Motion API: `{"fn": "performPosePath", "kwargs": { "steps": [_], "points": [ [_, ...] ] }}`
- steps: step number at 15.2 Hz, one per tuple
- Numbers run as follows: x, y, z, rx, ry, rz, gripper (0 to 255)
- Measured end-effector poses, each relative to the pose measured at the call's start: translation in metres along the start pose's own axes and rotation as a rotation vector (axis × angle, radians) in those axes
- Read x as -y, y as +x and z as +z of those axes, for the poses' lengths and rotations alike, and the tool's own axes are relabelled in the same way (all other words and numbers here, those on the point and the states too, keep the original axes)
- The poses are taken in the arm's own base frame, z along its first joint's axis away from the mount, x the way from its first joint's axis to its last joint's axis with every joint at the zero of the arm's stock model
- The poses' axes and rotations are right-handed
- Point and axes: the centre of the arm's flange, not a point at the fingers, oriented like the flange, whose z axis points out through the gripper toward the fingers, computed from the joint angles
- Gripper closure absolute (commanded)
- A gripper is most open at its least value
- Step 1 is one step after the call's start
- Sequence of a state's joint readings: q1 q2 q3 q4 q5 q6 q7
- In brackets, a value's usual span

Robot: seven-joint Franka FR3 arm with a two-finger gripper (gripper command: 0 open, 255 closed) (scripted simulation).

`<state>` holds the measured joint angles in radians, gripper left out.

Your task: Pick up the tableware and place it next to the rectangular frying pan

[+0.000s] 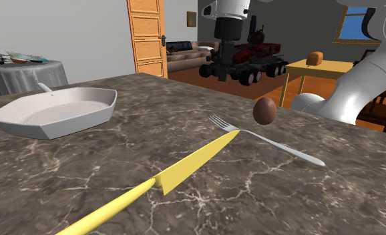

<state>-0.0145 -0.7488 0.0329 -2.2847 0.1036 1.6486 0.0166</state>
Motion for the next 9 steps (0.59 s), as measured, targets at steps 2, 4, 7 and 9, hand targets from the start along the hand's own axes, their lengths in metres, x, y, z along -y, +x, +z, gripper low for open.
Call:
{"fn": "performPosePath", "kwargs": {
  "steps": [2,4,7,9],
  "points": [
    [0.006,-0.003,0.001,0.000,-0.004,0.018,0],
    [0.027,-0.012,0.004,0.001,-0.016,0.088,0],
    [0.068,-0.023,0.005,0.001,-0.039,0.216,0],
    [0.094,-0.026,0.011,0.003,-0.055,0.307,0]
  ]
}}
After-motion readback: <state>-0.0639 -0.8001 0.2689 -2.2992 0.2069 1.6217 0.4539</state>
